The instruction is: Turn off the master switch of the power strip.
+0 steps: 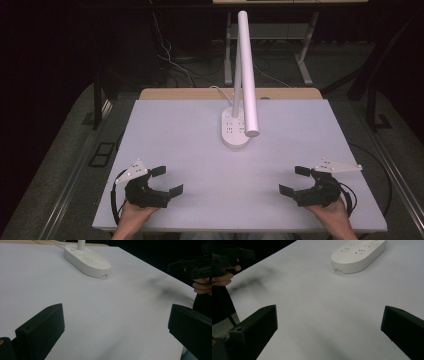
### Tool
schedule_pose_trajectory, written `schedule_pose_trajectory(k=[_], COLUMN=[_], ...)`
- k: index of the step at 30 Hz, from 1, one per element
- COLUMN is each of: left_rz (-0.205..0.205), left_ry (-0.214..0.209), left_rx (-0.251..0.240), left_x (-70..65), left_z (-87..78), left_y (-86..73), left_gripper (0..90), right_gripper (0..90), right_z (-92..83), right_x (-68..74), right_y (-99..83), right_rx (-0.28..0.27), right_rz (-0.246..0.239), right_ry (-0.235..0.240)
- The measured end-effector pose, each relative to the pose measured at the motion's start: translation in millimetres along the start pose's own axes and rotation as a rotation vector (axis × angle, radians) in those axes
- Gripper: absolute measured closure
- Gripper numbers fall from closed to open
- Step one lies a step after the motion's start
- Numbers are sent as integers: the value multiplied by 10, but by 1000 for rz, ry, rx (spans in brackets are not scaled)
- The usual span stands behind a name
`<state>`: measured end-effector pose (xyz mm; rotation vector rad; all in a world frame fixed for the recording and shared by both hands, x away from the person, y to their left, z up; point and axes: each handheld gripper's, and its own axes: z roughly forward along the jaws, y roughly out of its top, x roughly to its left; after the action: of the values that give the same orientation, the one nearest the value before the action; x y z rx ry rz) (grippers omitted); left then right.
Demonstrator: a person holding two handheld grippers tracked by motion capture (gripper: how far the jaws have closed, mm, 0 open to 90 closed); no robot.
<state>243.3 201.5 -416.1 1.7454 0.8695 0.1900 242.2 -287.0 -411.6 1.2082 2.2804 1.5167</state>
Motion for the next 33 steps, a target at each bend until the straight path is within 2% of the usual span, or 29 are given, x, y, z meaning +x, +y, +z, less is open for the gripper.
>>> schedule_pose_trajectory(k=[25, 30, 33], left_rz=[18, 9, 13], left_ry=[-8, -10, -15], left_rx=[6, -1, 12], left_x=[-22, -24, -21], left_z=[25, 39, 49], left_y=[28, 51, 75], left_gripper=[0, 0, 0], right_gripper=[0, 0, 0], right_z=[11, 17, 18], right_x=[6, 2, -2], right_y=[-4, -4, -4], right_rx=[39, 45, 46], right_rz=[5, -3, -3], right_ry=[17, 15, 15])
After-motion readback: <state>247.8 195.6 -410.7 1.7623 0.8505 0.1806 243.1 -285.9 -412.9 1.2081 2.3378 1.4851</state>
